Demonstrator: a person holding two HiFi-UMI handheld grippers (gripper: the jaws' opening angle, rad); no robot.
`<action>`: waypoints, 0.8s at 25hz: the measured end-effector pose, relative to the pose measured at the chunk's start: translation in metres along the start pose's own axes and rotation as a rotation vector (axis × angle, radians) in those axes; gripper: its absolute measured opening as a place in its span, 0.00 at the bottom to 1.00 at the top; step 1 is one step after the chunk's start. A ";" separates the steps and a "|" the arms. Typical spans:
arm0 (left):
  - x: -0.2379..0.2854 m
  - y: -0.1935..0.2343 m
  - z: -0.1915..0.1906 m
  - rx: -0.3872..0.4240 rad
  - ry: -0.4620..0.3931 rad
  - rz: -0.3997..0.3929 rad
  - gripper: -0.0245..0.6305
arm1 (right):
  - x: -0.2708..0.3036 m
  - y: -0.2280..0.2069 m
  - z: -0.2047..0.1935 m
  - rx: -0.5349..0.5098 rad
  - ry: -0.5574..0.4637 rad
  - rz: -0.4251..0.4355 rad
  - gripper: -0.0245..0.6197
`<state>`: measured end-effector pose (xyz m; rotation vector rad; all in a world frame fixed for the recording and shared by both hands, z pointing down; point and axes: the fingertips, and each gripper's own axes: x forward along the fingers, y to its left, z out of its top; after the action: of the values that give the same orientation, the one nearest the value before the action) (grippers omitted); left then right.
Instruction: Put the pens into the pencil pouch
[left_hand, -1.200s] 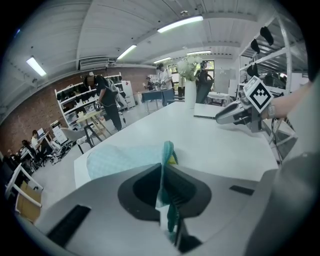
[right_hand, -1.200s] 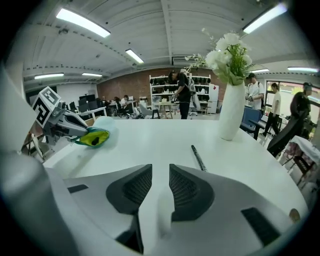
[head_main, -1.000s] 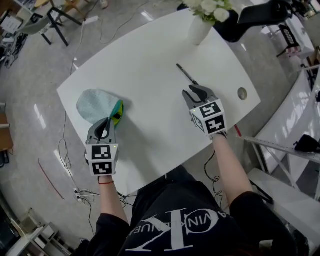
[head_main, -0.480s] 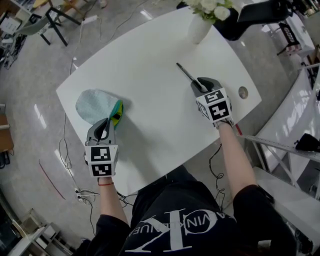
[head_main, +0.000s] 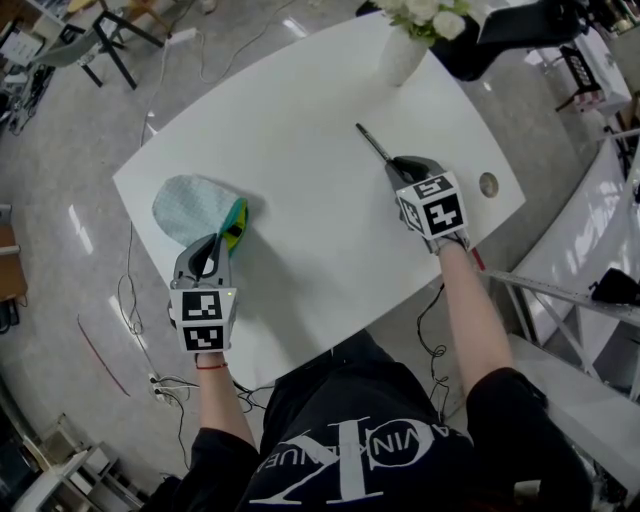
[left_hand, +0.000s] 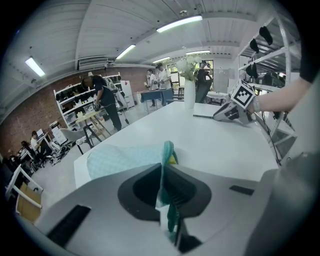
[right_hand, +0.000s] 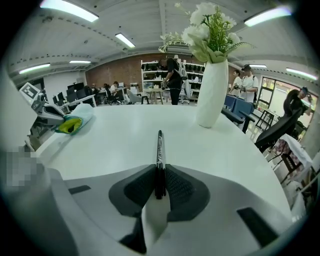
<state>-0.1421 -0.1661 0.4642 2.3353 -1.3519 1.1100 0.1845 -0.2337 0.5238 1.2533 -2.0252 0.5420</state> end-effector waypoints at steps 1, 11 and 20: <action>0.000 0.000 0.000 0.002 0.001 0.000 0.06 | -0.001 0.001 0.001 -0.004 -0.001 0.002 0.15; -0.002 0.004 -0.002 -0.005 -0.005 0.009 0.06 | -0.010 0.053 0.015 -0.037 -0.053 0.110 0.15; 0.003 0.005 0.000 -0.019 -0.013 0.011 0.06 | -0.011 0.138 0.030 -0.138 -0.068 0.297 0.15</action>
<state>-0.1450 -0.1707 0.4651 2.3288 -1.3750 1.0826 0.0544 -0.1845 0.4964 0.9068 -2.2816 0.4907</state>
